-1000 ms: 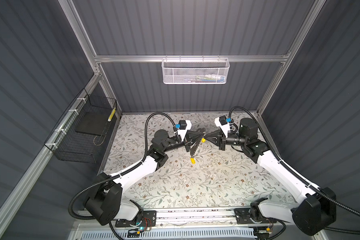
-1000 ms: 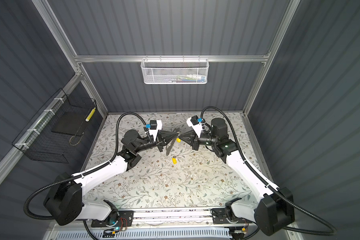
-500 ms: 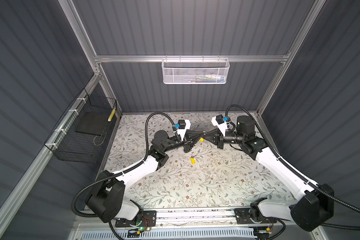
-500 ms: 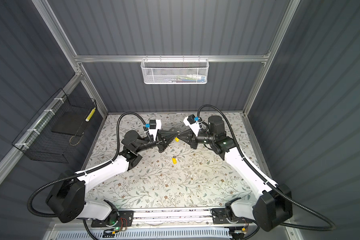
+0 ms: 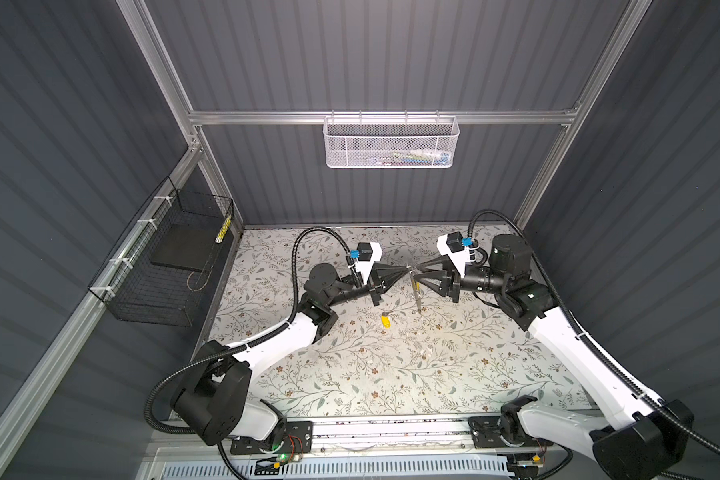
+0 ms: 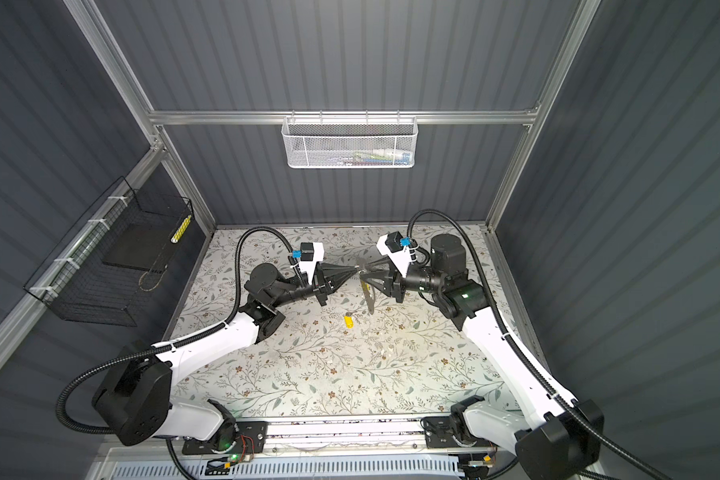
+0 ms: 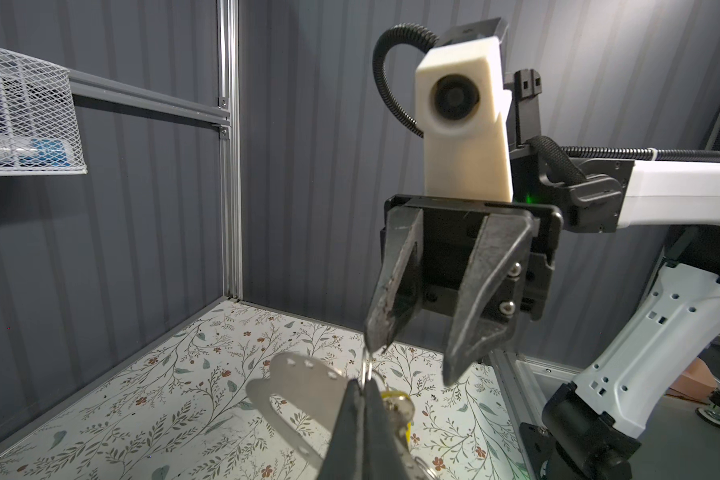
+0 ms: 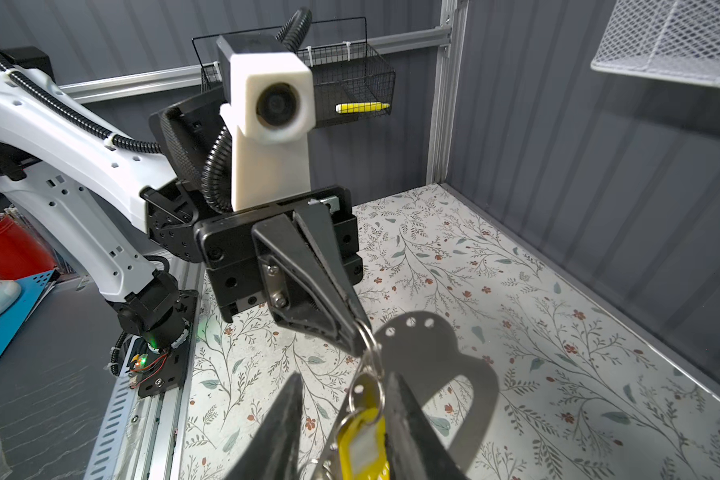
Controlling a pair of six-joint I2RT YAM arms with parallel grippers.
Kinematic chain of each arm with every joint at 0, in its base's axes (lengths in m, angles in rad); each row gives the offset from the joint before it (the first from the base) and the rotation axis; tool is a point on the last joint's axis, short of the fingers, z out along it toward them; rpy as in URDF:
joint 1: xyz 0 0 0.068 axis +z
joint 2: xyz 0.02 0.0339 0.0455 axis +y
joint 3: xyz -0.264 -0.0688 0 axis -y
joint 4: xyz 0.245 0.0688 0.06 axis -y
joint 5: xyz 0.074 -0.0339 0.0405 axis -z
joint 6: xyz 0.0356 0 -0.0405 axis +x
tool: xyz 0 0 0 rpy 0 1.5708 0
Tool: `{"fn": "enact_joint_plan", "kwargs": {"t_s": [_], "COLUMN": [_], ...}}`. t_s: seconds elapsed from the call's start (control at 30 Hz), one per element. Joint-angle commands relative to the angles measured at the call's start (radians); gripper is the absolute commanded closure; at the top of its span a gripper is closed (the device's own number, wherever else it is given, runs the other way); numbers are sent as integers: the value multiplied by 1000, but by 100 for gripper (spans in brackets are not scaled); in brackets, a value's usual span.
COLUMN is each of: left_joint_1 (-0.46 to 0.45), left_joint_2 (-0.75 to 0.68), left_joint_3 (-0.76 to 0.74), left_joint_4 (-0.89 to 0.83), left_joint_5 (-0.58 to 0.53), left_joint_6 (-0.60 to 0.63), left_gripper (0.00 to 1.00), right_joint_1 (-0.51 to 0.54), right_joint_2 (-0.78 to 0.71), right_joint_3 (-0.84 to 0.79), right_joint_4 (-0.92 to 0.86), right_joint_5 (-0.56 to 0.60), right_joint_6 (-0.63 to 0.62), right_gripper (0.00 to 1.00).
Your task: Put the keys on the keyring
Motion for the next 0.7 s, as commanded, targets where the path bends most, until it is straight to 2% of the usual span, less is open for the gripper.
{"fn": "enact_joint_plan", "kwargs": {"t_s": [0.0,0.4,0.67], "left_joint_1": [-7,-7,-7], "left_joint_2": [-5,12,14], "left_joint_3": [-9,-1,4], "left_joint_4": [45,77,84], "left_joint_5": [25,88,103], "left_joint_6": [-12,-33,-36], "left_gripper": [100,100,100], "right_joint_1": [-5,-6,-6], "right_joint_2": [-4,31,51], "right_joint_3": [3,29,41], "right_joint_4": [-27,-15,-5], "right_joint_5": [1,-3,-44], "right_joint_6": [-26,-30,-25], "right_gripper": [70,73,80]}}
